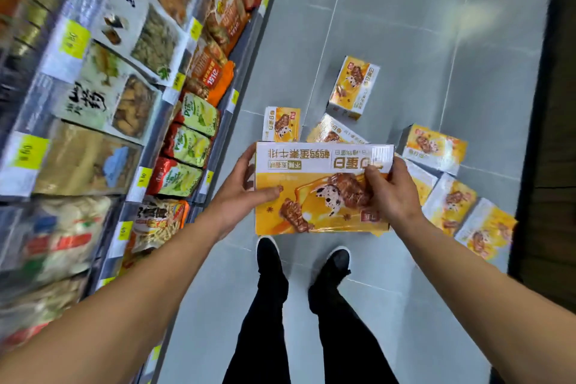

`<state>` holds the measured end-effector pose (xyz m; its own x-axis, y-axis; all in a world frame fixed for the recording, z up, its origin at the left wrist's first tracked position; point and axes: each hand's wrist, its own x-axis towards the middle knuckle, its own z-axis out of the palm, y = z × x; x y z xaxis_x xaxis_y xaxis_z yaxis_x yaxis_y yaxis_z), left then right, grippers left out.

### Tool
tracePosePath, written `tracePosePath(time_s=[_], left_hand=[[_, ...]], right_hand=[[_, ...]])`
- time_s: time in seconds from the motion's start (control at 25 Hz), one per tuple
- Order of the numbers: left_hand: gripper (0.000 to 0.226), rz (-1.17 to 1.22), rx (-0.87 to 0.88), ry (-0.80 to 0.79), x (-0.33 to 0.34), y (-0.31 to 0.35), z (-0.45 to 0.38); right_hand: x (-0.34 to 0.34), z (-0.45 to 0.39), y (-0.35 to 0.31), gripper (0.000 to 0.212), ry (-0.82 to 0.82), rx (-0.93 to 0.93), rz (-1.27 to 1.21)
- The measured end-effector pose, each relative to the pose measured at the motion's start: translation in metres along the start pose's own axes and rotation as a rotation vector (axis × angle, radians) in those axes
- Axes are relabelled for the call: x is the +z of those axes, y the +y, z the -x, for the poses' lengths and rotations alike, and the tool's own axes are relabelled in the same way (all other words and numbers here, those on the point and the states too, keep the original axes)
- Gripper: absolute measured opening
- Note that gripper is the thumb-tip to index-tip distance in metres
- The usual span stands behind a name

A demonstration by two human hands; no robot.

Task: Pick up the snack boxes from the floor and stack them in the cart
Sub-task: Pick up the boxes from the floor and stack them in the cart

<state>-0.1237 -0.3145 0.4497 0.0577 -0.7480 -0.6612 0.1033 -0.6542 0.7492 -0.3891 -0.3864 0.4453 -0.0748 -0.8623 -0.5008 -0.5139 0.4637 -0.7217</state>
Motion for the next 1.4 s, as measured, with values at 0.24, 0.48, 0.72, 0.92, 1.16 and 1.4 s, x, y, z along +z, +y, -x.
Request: tracePosePath(time_s=[0.24,0.48,0.72,0.92,1.16,1.4], left_hand=[[0.069,0.146,-0.076,0.099,0.053,0.089,0.064],[0.056,0.518,-0.291,0.186,0.106,0.103,0.094],[0.049,0.415,-0.321,-0.080,0.136,0.099,0.127],[0.075,-0.422,-0.351,-0.261,0.104,0.082,0.151],[0.109,-1.109,0.378,-0.641,0.152,0.112,0.159],[0.092,-1.317,0.294,-1.231,0.248,0.052,0.255]], right_hand=[[-0.093,0.040,-0.059,0.060,0.030,0.093,-0.111],[-0.091,0.135,-0.072,0.096,-0.067,0.356,-0.367],[-0.069,0.194,-0.093,0.020,0.055,0.261,-0.595],[-0.087,0.261,-0.053,0.017,0.287,0.307,-0.554],[-0.113,0.370,0.011,0.049,0.163,0.412,-0.021],[-0.096,0.509,0.095,0.067,0.163,0.440,-0.087]])
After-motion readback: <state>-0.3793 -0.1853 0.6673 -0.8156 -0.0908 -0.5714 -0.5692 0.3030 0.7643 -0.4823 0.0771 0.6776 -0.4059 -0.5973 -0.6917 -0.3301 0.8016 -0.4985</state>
